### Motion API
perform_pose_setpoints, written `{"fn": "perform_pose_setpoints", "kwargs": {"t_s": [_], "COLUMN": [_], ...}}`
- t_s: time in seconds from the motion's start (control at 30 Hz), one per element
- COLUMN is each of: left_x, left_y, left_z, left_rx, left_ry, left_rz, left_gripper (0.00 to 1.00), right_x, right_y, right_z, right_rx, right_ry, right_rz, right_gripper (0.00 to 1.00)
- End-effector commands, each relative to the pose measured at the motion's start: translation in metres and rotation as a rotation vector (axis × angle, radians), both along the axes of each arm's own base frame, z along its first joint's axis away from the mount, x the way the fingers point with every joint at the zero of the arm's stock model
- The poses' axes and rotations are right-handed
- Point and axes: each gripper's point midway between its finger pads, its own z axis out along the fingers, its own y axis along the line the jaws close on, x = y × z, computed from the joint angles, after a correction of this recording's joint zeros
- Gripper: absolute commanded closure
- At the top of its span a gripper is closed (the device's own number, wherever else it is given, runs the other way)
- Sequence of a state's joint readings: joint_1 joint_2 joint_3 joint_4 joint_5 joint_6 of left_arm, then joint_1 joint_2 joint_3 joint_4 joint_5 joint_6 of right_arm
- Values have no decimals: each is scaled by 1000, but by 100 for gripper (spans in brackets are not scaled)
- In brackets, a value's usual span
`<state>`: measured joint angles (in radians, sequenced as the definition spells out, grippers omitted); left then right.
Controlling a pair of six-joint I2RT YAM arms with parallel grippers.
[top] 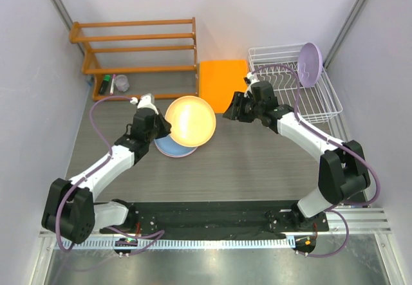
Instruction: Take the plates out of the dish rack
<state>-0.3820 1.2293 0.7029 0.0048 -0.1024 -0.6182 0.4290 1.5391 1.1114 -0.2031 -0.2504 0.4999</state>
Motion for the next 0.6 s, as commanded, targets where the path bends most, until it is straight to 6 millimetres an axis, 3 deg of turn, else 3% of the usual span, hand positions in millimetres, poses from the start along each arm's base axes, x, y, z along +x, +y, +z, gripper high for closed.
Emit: {"fn": "perform_pose_setpoints", "kwargs": {"t_s": [0.0,0.2,0.43,0.57], "left_x": [-2,-9,-6,-4], "left_y": [28,53,56,53], "left_z": [14,3,-24,-35], "left_rx": [70,133,147,148], "left_ry": [-34,13,68,91], "left_rz": [111,207,219,215], "left_gripper": [100,100,100,100], "right_x": [15,19,28,40], "right_y": [-14,-28,-56,-77], "right_z": [16,12,21,36], "right_rx": [-36,-61,-114,-143], "right_ry": [-63,-56,-82,-114], "right_rz": [-39,-68,-122,-160], "right_gripper": [47,47,47,46]}}
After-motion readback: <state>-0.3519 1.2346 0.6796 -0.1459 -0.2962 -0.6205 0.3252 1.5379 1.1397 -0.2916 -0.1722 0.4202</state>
